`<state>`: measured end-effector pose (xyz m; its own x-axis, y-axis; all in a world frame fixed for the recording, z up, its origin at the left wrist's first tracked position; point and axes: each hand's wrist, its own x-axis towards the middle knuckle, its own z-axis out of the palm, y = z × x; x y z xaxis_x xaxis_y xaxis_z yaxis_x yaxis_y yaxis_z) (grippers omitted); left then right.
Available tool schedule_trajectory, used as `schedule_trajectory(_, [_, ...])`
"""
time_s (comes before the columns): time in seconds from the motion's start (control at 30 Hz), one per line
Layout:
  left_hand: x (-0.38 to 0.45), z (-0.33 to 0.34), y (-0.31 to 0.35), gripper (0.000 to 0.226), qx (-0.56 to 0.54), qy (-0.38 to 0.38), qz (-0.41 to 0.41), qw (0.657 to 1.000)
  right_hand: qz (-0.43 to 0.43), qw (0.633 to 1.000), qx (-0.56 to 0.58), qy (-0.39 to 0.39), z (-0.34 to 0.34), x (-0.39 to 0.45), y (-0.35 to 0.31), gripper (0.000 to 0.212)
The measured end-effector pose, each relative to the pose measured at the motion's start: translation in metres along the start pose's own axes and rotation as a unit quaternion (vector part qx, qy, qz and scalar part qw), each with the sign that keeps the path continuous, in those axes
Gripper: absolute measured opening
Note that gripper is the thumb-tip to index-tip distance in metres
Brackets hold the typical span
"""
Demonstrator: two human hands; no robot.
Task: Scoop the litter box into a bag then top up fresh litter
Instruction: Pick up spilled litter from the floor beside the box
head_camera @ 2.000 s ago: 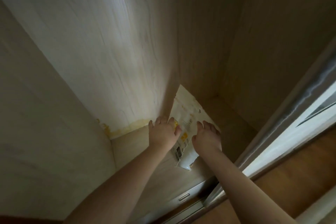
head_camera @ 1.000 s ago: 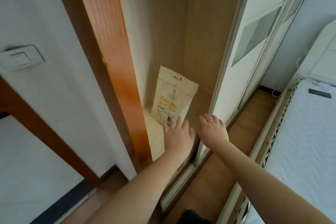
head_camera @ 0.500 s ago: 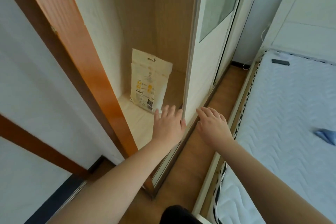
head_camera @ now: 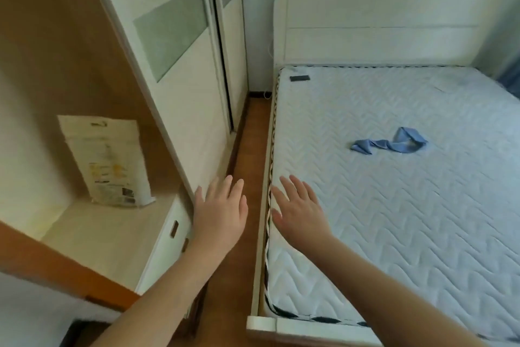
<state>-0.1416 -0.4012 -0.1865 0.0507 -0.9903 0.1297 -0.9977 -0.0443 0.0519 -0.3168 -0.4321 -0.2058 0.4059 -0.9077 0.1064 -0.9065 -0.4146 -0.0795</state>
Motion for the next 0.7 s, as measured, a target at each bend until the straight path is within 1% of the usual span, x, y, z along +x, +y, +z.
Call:
schedule_trajectory(0.17, [-0.008,0.001,0.113,0.054,-0.041,-0.023,0.064,0.997,0.096,0.995,0.032,0.014,-0.022,-0.078,0.092,0.051])
schedule_trajectory(0.23, [-0.014,-0.001,0.156,0.06,-0.049,-0.028,0.102,0.993,0.137,0.99,0.031,0.02,-0.028,-0.109,0.128,0.048])
schedule_trajectory(0.27, [-0.016,-0.003,0.178,0.064,-0.051,-0.033,0.126,0.99,0.157,0.987,0.029,0.024,-0.03,-0.124,0.145,0.047])
schedule_trajectory(0.37, [-0.019,-0.008,0.249,0.063,-0.073,-0.057,0.18,0.979,0.223,0.973,0.047,0.03,-0.044,-0.168,0.191,0.045])
schedule_trajectory(0.43, [-0.02,-0.011,0.296,0.065,-0.076,-0.063,0.217,0.971,0.251,0.966,0.054,0.036,-0.055,-0.194,0.219,0.05])
schedule_trajectory(0.53, [-0.02,-0.009,0.357,0.057,-0.056,-0.071,0.28,0.956,0.29,0.955,0.049,0.025,-0.072,-0.226,0.26,0.051])
schedule_trajectory(0.63, [-0.017,0.0,0.411,0.056,-0.051,-0.104,0.341,0.933,0.332,0.942,0.037,0.047,-0.077,-0.255,0.297,0.049])
schedule_trajectory(0.7, [-0.017,0.012,0.444,0.056,-0.053,-0.123,0.382,0.914,0.364,0.93,0.028,0.043,-0.076,-0.269,0.319,0.049])
